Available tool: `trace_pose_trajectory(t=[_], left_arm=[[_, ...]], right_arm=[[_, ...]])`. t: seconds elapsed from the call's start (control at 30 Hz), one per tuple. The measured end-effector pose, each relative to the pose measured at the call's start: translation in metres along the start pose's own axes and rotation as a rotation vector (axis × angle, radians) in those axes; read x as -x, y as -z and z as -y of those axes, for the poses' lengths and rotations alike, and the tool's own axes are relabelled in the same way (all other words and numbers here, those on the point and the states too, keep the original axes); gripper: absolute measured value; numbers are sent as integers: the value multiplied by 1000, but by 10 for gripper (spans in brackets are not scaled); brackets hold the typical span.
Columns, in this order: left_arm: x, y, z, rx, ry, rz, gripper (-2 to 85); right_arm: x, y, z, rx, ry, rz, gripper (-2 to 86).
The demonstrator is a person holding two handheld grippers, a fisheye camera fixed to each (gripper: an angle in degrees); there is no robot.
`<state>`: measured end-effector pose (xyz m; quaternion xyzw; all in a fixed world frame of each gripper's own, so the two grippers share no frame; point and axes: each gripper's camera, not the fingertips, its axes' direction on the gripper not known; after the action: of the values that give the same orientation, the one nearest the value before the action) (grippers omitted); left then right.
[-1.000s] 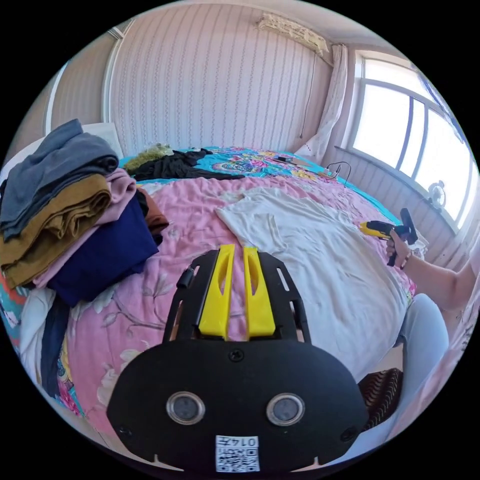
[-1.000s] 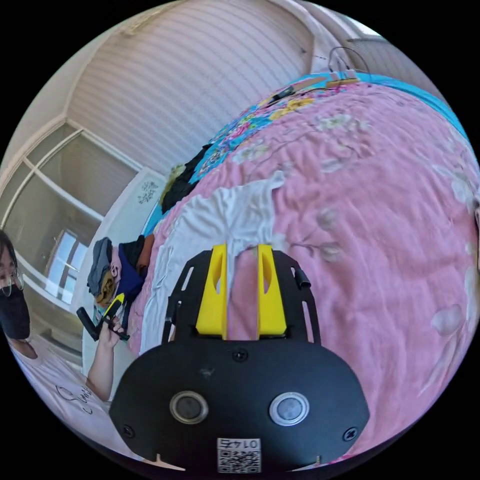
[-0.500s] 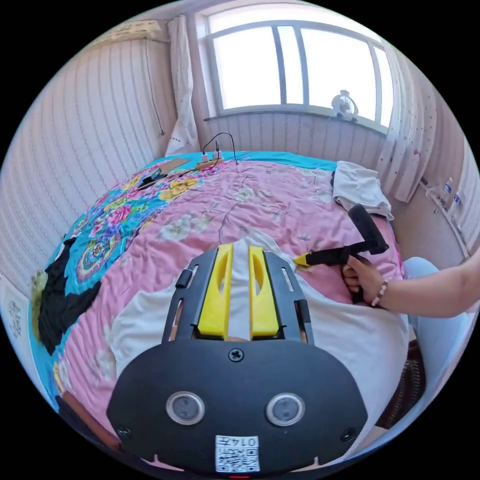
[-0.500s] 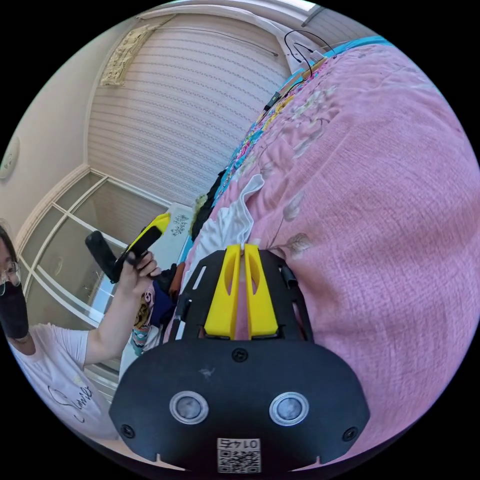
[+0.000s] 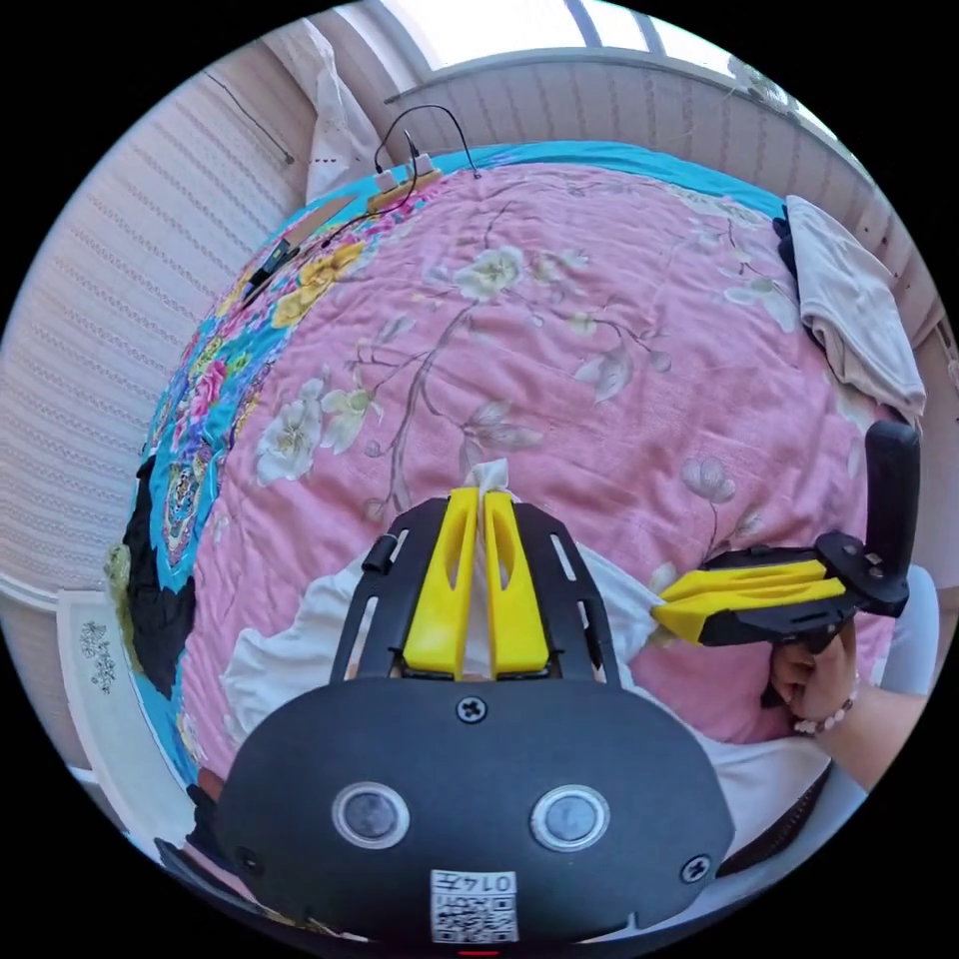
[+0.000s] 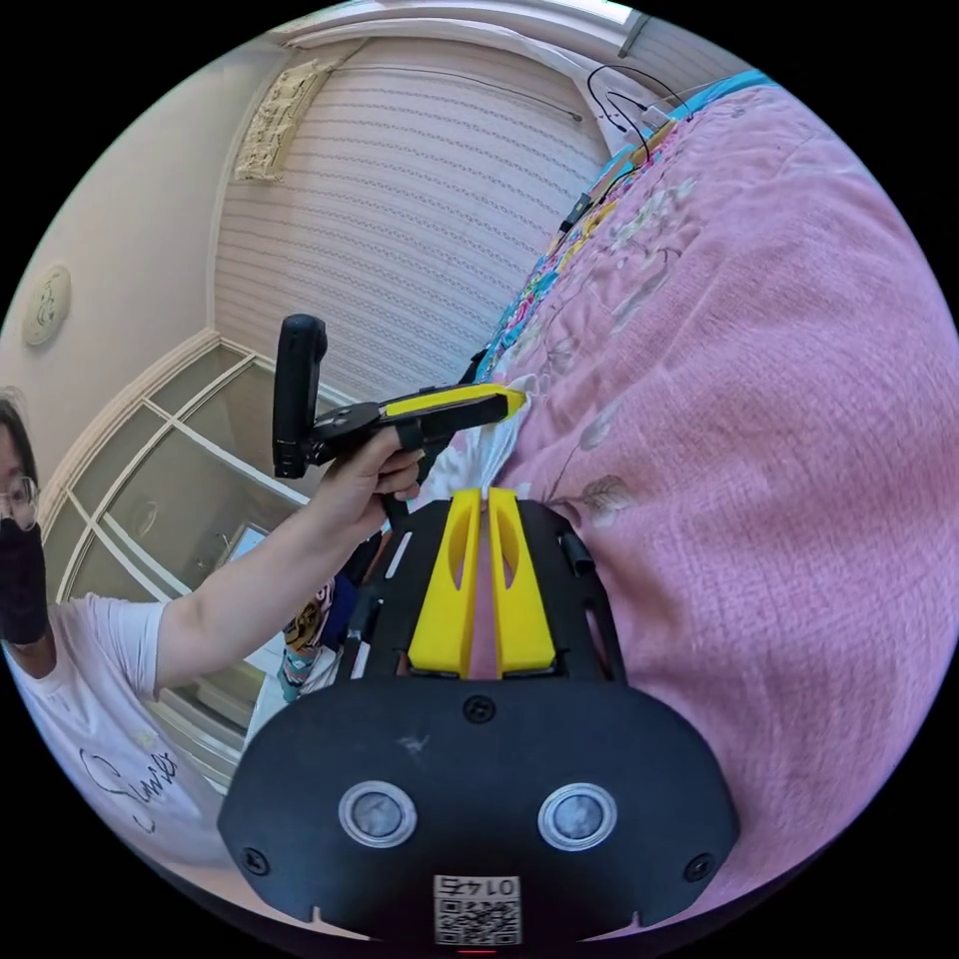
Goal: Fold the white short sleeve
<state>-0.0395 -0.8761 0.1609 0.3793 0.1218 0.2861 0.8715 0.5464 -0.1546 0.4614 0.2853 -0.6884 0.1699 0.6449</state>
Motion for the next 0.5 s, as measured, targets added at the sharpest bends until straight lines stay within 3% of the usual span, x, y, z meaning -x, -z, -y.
trace_pose_trajectory(t=[0.17,0.5], left_arm=[[37,37,-62,-141,134,0,-7],[81,33,-154,-121,330,-93,-6]], right_arm=[[8,18,-1,-18,58,92,-6],[18,31,-3,-9,44,99,-8]])
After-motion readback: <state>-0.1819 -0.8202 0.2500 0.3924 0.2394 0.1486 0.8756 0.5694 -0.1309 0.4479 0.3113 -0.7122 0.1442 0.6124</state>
